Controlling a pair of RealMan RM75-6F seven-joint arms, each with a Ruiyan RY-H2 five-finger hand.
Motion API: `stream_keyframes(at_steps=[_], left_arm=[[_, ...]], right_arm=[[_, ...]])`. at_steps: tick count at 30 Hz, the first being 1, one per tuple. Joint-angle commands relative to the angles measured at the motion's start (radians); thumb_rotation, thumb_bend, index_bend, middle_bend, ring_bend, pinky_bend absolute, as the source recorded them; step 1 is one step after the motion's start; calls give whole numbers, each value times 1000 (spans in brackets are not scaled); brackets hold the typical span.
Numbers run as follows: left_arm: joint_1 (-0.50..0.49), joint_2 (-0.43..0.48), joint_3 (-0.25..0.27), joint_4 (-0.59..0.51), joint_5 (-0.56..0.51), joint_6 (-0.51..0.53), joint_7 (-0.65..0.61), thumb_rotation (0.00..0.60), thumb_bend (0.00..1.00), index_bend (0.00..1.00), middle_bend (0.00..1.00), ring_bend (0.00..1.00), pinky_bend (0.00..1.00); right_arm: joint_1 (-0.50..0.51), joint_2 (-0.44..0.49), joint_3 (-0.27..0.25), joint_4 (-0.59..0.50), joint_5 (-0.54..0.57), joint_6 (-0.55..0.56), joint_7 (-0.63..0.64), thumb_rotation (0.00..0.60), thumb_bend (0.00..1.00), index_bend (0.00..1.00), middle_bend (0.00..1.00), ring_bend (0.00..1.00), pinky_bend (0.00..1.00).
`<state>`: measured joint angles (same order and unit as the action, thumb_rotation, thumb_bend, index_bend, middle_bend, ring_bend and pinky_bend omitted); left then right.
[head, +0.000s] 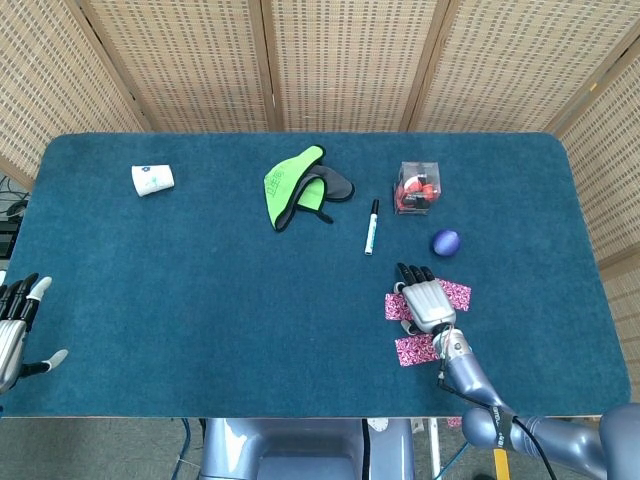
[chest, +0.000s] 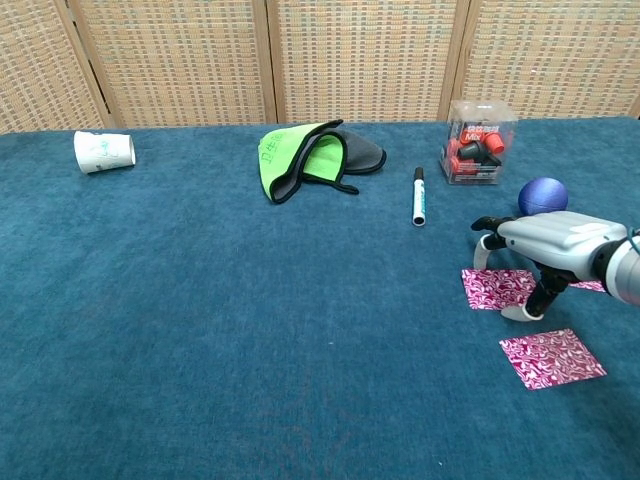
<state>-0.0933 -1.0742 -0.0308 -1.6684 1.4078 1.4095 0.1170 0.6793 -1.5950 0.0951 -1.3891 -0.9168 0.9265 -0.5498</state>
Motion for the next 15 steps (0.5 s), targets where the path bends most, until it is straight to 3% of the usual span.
stream_keyframes(at_steps=[1, 15], left_arm=[[0, 0, 0, 0, 0, 0, 0, 600, 0, 0, 0, 0, 0], [0, 0, 0, 0, 0, 0, 0, 600, 0, 0, 0, 0, 0]], right_arm=[[-1, 0, 0, 3, -7, 3, 7, 600, 344, 320, 0, 0, 63], [-21, -26, -6, 57, -93, 27, 81, 600, 401, 431, 0, 0, 63]])
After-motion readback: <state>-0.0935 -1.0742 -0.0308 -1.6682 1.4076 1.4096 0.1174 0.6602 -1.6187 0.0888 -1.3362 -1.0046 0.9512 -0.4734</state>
